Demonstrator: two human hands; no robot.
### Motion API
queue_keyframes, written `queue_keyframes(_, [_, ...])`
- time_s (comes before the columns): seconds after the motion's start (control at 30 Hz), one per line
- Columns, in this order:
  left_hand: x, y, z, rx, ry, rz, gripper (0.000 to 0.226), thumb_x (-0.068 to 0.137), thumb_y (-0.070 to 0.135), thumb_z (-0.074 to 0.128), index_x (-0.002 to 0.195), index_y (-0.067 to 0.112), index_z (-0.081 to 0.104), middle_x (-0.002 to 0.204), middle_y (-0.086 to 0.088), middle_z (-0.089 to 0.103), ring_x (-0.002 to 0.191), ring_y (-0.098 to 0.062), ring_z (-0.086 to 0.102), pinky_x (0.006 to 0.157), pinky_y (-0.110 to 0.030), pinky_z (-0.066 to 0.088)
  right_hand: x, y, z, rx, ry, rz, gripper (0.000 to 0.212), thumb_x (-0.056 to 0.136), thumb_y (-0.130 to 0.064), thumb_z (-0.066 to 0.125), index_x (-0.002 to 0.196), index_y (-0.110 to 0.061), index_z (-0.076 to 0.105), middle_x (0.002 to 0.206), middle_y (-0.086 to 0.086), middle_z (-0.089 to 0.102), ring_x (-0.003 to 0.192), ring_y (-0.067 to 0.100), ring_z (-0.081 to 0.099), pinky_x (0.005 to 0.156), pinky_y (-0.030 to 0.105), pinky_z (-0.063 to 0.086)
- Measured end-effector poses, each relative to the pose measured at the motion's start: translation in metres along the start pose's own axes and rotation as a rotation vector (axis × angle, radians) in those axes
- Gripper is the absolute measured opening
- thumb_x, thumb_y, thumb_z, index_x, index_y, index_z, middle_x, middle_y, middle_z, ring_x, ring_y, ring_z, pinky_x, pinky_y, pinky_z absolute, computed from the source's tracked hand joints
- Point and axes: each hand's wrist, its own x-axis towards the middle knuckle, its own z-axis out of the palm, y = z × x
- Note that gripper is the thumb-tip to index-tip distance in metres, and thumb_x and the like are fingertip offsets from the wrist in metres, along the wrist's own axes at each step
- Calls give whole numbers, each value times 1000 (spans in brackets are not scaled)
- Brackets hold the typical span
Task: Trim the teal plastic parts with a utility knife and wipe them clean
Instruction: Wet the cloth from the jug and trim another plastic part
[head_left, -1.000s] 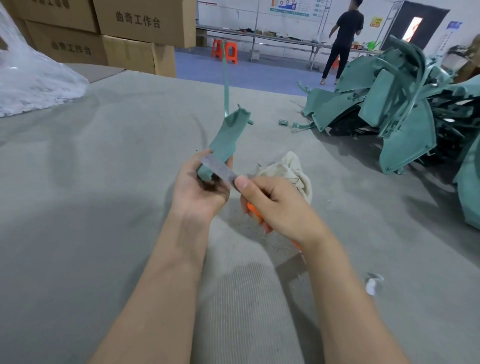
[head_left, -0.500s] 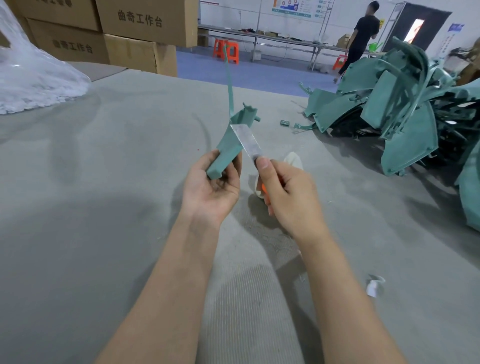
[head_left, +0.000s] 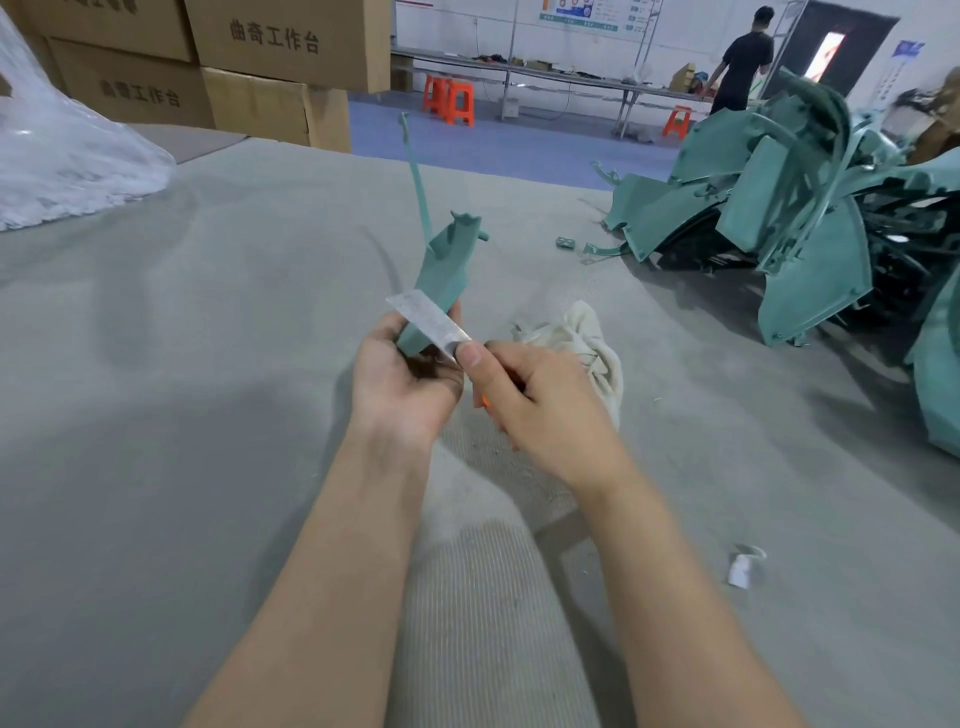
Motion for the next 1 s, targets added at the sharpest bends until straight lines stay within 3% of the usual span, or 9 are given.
queue_keyframes(0.07, [-4, 1, -1, -42, -40, -4, 22, 91, -1, 41, 98, -5, 61, 94, -19, 65, 84, -27, 64, 43, -26, 53, -1, -1, 0, 17, -49, -20, 54, 96, -50, 44, 63, -8, 54, 53, 3, 51, 45, 15, 48, 46, 24, 38])
queue_keyframes(0.2, [-2, 3, -2, 5, -42, 8, 18, 96, 5, 44, 93, -2, 60, 96, -16, 64, 91, -25, 62, 43, -24, 53, -1, -2, 0, 29, -107, -36, 48, 98, -42, 49, 63, -10, 55, 52, 8, 49, 46, 18, 47, 48, 28, 40])
queue_keyframes(0.3, [6, 4, -1, 129, 41, 62, 12, 95, 6, 47, 94, 3, 59, 85, -10, 64, 75, -18, 63, 51, -21, 55, 0, -2, -6, 140, 54, 42, 47, 99, -42, 48, 63, -11, 55, 48, 4, 47, 43, 16, 46, 50, 37, 42])
queue_keyframes(0.47, [7, 7, -3, 540, 69, 69, 11, 92, 10, 52, 95, 9, 63, 76, -6, 72, 62, -16, 69, 46, -20, 52, 4, 5, -27, 374, 428, 258, 48, 100, -45, 45, 69, -10, 55, 54, 1, 52, 44, 12, 46, 44, 23, 39])
queue_keyframes(0.53, [3, 11, -4, 732, 22, 15, 14, 92, 12, 51, 96, 10, 64, 78, -5, 74, 62, -16, 70, 49, -23, 55, 5, 10, -38, 358, 568, 312, 41, 97, -47, 50, 76, -12, 55, 66, 1, 62, 51, 15, 50, 51, 32, 44])
queue_keyframes(0.6, [1, 15, -5, 864, -2, -49, 20, 90, 15, 49, 102, 10, 65, 83, -7, 73, 63, -19, 70, 50, -24, 55, 5, 14, -48, 405, 662, 377, 34, 93, -48, 58, 80, -17, 53, 91, 17, 66, 58, 18, 50, 58, 39, 49])
queue_keyframes(0.67, [0, 18, -6, 989, 6, -98, 25, 88, 18, 50, 107, 12, 64, 86, -7, 71, 63, -20, 68, 48, -24, 54, 4, 17, -54, 482, 667, 460, 28, 91, -45, 63, 84, -20, 55, 104, 19, 65, 53, 15, 49, 54, 30, 48])
queue_keyframes(0.87, [-3, 20, -8, 1103, -57, -232, 46, 60, 24, 59, 103, 9, 66, 86, -10, 73, 65, -23, 70, 53, -28, 56, 3, 20, -55, 559, 677, 480, 22, 92, -30, 64, 109, -17, 62, 87, -4, 75, 48, 10, 48, 49, 22, 45])
queue_keyframes(1.0, [-4, 19, -11, 1127, -116, -271, 46, 60, 23, 60, 102, 7, 66, 84, -10, 74, 66, -22, 71, 54, -27, 56, 4, 18, -54, 532, 702, 440, 6, 92, -21, 63, 88, -18, 66, 83, 5, 67, 49, 8, 51, 49, 17, 44])
